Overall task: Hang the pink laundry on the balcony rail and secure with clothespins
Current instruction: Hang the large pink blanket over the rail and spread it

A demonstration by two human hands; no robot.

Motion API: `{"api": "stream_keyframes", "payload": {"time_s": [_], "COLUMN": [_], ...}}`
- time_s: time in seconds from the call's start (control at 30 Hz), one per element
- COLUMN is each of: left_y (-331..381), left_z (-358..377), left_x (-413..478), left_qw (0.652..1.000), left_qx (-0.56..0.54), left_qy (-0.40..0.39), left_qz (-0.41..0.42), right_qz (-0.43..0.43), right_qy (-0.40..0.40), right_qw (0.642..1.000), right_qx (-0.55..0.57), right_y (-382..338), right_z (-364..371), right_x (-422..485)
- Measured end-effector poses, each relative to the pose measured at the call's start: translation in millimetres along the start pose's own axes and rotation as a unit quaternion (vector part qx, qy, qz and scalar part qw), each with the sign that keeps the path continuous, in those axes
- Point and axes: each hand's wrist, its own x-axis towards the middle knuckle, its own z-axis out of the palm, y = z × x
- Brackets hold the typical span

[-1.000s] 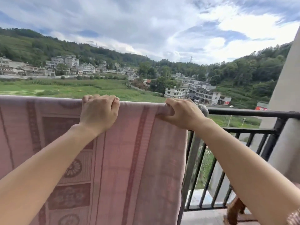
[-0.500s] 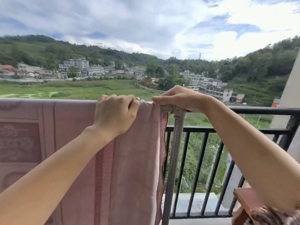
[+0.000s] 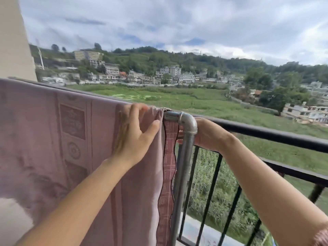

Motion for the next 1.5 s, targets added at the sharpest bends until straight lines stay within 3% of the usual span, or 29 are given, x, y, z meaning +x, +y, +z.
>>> {"api": "stream_keyframes", "payload": {"time_s": [0.07, 0.23, 0.37, 0.57, 0.63, 0.7, 0.8, 0.93, 1.03, 1.1, 1.23, 1.37, 1.5], "left_y": [10, 29, 32, 38, 52, 66, 80, 101, 111, 107, 95, 90, 76], "left_z": [2, 16, 20, 14, 13, 13, 17, 28, 47, 59, 72, 81, 89], "left_x": [-13, -11, -4, -8, -9, -13, -19, -27, -49, -63, -78, -92, -115], "left_qw": [0.999, 0.987, 0.981, 0.981, 0.978, 0.985, 0.963, 0.970, 0.961, 0.953, 0.913, 0.860, 0.795], "left_qx": [0.037, 0.131, 0.165, -0.005, -0.052, 0.068, 0.247, 0.227, 0.273, 0.288, 0.356, 0.436, 0.490], "left_qy": [0.028, -0.012, -0.010, 0.061, 0.053, 0.001, -0.031, 0.060, 0.026, -0.001, -0.035, -0.116, -0.205], "left_qz": [-0.018, -0.095, -0.101, -0.183, -0.197, -0.160, -0.099, -0.061, -0.031, -0.089, -0.195, -0.238, -0.293], "right_qz": [-0.018, -0.005, -0.002, -0.047, -0.071, -0.092, -0.141, -0.229, -0.232, -0.198, -0.151, -0.118, -0.095], "right_qy": [-0.021, -0.023, 0.004, -0.006, -0.031, -0.045, -0.043, -0.039, 0.011, 0.047, 0.014, -0.099, -0.106], "right_qw": [1.000, 1.000, 1.000, 0.998, 0.997, 0.995, 0.988, 0.968, 0.971, 0.979, 0.987, 0.988, 0.987], "right_qx": [-0.006, -0.006, -0.027, -0.030, -0.007, 0.017, 0.038, 0.092, 0.063, 0.032, -0.059, -0.025, -0.075], "right_y": [3, 2, 5, -7, -11, -12, -14, -12, 17, 41, 66, 70, 85], "right_z": [-1, 0, 9, 4, 2, 1, 0, -13, -27, -36, -44, -41, -39], "right_x": [-2, 4, 8, 11, 16, 19, 16, 5, -5, -9, -22, -36, -37]}}
